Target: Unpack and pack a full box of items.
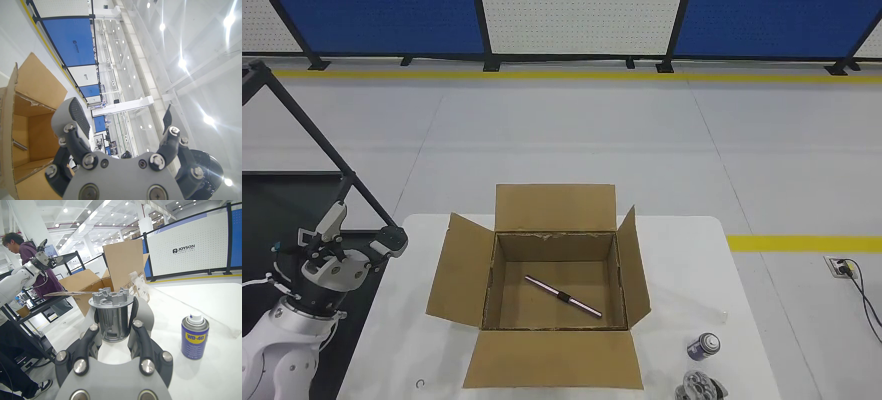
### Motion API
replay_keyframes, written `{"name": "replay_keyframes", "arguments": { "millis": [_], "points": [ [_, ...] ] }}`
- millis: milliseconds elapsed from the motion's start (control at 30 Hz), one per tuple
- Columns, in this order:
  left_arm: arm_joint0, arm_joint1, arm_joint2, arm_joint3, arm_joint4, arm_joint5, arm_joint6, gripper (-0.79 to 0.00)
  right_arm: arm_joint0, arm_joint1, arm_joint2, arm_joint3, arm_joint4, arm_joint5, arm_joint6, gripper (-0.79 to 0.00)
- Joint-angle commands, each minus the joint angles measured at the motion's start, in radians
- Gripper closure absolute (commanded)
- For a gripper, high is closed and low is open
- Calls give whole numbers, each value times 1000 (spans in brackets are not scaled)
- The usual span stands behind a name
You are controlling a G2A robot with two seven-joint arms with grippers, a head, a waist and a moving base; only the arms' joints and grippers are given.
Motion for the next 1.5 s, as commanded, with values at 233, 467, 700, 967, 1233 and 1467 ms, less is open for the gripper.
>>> {"name": "replay_keyframes", "arguments": {
  "millis": [233,467,700,967,1233,1467],
  "points": [
    [0,0,0,0,0,0,0,-785,0,0,0,0,0,0,0,0],
    [0,0,0,0,0,0,0,-785,86,12,-49,129,8,9,-8,0],
    [0,0,0,0,0,0,0,-785,196,44,-74,317,-16,9,-146,0],
    [0,0,0,0,0,0,0,-785,262,99,-133,474,-134,195,-331,0],
    [0,0,0,0,0,0,0,-785,262,99,-133,474,-134,195,-331,0],
    [0,0,0,0,0,0,0,-785,277,95,-152,479,-124,275,-246,0]
  ]
}}
